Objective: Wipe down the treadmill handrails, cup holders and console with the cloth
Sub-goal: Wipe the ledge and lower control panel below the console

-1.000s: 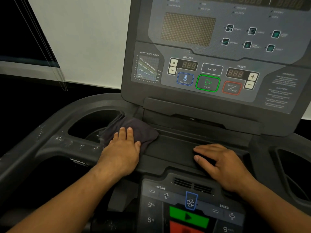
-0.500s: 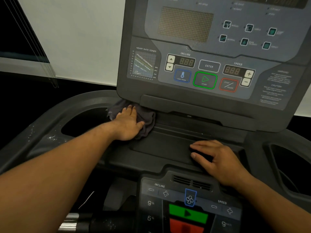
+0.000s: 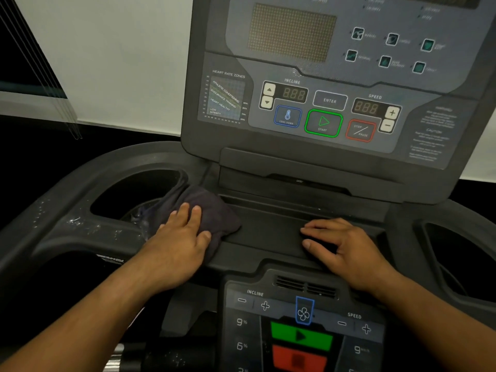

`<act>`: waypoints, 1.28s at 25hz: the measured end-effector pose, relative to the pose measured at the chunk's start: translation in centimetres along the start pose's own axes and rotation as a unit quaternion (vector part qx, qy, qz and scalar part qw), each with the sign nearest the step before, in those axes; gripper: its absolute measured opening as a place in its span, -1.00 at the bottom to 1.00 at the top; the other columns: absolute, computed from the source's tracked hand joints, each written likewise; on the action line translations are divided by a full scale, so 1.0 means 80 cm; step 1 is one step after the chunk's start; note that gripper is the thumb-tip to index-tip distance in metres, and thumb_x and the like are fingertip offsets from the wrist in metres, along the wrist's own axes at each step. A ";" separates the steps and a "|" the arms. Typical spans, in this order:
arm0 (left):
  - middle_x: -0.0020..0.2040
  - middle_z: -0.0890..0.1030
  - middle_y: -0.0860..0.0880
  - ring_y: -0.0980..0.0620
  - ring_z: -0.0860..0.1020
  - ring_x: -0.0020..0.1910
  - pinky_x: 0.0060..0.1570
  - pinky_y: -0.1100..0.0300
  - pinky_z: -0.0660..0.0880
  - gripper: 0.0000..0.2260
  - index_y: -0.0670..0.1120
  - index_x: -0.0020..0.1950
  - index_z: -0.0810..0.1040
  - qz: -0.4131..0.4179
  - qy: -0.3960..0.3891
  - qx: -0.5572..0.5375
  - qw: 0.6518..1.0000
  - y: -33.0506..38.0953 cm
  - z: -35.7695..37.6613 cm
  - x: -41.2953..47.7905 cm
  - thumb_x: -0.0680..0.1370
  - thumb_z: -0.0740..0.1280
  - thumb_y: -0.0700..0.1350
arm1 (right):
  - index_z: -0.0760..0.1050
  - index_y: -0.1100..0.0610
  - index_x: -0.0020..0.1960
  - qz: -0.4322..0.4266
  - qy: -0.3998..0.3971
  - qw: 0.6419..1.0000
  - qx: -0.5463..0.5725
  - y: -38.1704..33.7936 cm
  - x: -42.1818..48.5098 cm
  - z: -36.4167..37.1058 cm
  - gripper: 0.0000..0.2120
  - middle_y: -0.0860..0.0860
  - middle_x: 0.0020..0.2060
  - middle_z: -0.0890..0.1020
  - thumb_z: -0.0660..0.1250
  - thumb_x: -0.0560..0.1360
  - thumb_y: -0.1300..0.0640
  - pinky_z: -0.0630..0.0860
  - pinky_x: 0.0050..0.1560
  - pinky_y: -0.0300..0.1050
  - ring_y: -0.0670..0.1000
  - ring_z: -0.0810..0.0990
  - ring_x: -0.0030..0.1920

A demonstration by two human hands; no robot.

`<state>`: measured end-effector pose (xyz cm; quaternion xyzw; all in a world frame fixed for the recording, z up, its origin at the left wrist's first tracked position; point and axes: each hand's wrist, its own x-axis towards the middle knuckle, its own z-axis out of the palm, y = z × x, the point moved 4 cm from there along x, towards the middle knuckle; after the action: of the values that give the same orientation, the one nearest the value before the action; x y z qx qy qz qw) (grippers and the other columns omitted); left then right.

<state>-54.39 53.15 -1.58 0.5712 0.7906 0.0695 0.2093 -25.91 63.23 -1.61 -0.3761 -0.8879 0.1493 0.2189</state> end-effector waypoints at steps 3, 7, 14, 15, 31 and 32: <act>0.60 -0.19 -0.10 -0.11 -0.14 0.58 0.53 0.00 -0.11 -0.40 -0.09 0.60 -0.18 0.001 0.032 0.055 0.998 0.011 -0.002 0.038 0.67 0.02 0.09 | 0.62 -0.07 0.18 0.006 -0.013 1.000 -0.009 0.001 0.001 0.001 -0.57 -0.26 0.12 0.56 0.18 0.49 -0.25 0.42 0.18 -0.22 -0.18 0.51 0.14; 0.60 -0.15 -0.15 -0.15 -0.10 0.57 0.53 -0.03 -0.07 -0.36 -0.16 0.59 -0.16 0.017 0.033 0.074 0.997 0.026 -0.017 0.100 0.66 0.02 0.13 | 0.60 -0.09 0.22 0.020 -0.028 0.999 -0.015 0.003 0.000 0.002 -0.54 -0.23 0.15 0.59 0.15 0.50 -0.28 0.44 0.21 -0.17 -0.21 0.48 0.18; 0.22 0.59 -0.14 -0.25 0.55 0.17 0.09 -0.02 0.52 -0.69 -0.17 0.23 0.58 0.195 0.224 0.135 0.945 0.046 -0.004 0.038 0.50 0.43 -0.17 | 0.63 -0.02 0.18 0.012 -0.014 1.000 -0.006 -0.001 -0.004 -0.002 -0.57 -0.12 0.13 0.65 0.20 0.50 -0.23 0.49 0.20 -0.13 -0.15 0.55 0.14; 0.00 0.65 -0.13 -0.23 0.61 -0.04 -0.08 0.01 0.57 -0.75 -0.16 0.05 0.65 0.251 0.241 0.143 0.927 0.050 -0.004 0.039 0.39 0.51 -0.23 | 0.63 -0.01 0.18 0.013 -0.013 1.000 -0.003 -0.001 -0.004 -0.003 -0.57 -0.11 0.12 0.65 0.20 0.50 -0.22 0.49 0.21 -0.13 -0.14 0.55 0.14; -0.35 0.58 -0.13 -0.14 0.55 -0.41 -0.44 0.14 0.48 -0.87 -0.17 -0.36 0.61 0.488 0.178 0.276 0.808 0.244 0.036 0.066 0.31 0.26 -0.25 | 0.63 -0.04 0.15 0.040 -0.064 0.995 -0.062 0.013 -0.059 -0.038 -0.54 -0.14 0.17 0.61 0.06 0.54 -0.23 0.42 0.21 -0.27 -0.16 0.50 0.22; -0.30 0.60 -0.15 -0.15 0.57 -0.35 -0.40 0.12 0.50 -0.79 -0.18 -0.31 0.63 0.496 0.183 0.268 0.806 0.267 0.043 0.063 0.35 0.19 -0.24 | 0.63 -0.04 0.15 0.045 -0.062 0.996 -0.050 0.015 -0.067 -0.040 -0.53 -0.14 0.17 0.61 0.06 0.54 -0.23 0.41 0.23 -0.28 -0.18 0.49 0.22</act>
<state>-35.60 64.65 1.51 0.8955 0.4106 0.0524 -0.1635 -20.23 60.43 -0.86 -0.4161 -0.8882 0.1380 0.1373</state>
